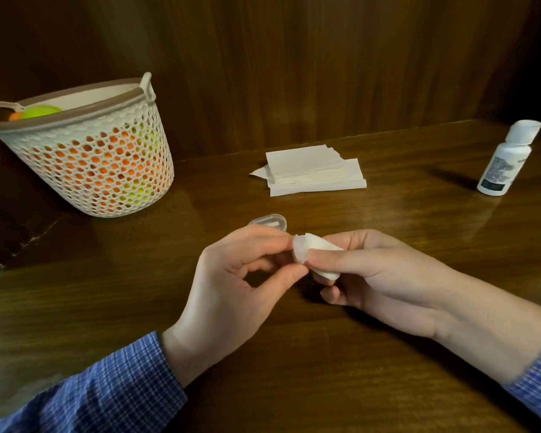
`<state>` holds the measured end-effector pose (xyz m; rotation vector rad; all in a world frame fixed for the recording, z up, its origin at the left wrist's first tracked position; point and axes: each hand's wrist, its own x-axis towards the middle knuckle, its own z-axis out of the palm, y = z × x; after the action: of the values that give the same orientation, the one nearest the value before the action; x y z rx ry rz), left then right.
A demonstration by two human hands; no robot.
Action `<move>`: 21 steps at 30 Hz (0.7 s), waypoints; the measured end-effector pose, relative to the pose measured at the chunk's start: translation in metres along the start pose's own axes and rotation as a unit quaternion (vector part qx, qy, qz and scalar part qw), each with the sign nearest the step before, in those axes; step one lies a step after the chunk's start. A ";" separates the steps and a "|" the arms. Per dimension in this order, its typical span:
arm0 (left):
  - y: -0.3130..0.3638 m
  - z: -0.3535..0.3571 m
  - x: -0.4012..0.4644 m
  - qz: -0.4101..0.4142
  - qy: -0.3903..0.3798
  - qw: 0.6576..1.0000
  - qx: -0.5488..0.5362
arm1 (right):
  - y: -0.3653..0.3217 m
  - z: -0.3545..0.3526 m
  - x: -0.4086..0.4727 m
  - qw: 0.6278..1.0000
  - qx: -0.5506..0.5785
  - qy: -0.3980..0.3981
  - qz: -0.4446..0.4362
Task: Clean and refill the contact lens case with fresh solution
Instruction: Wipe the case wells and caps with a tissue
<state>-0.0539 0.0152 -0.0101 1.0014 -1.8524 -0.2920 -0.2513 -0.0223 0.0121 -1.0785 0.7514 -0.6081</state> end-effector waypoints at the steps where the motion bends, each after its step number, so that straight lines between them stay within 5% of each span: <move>1: 0.000 0.000 0.000 -0.003 -0.001 1.000 -0.011 | 0.000 0.001 -0.001 0.998 -0.050 0.013 -0.025; 3: -0.002 0.000 -0.001 -0.028 -0.012 0.999 -0.037 | 0.002 0.001 -0.003 0.975 -0.189 0.057 -0.101; 5: -0.005 -0.002 0.001 -0.136 -0.042 0.983 -0.117 | 0.006 -0.002 -0.002 0.919 -0.320 0.111 -0.201; 6: -0.006 -0.004 0.003 -0.223 -0.059 0.953 -0.199 | 0.008 -0.003 -0.002 0.888 -0.362 0.135 -0.251; 8: -0.007 -0.006 0.010 -0.371 -0.109 0.841 -0.379 | 0.010 -0.005 -0.003 0.833 -0.416 0.155 -0.331; 10: -0.008 -0.008 0.012 -0.411 -0.164 0.775 -0.452 | 0.012 -0.007 -0.003 0.788 -0.464 0.146 -0.377; 21: -0.016 -0.010 0.009 -0.368 -0.197 0.776 -0.473 | 0.015 -0.007 -0.002 0.779 -0.507 0.094 -0.357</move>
<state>-0.0392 0.0002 -0.0092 0.8842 -1.2227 -1.8228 -0.2567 -0.0190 -0.0029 -2.4027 0.8471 -0.9958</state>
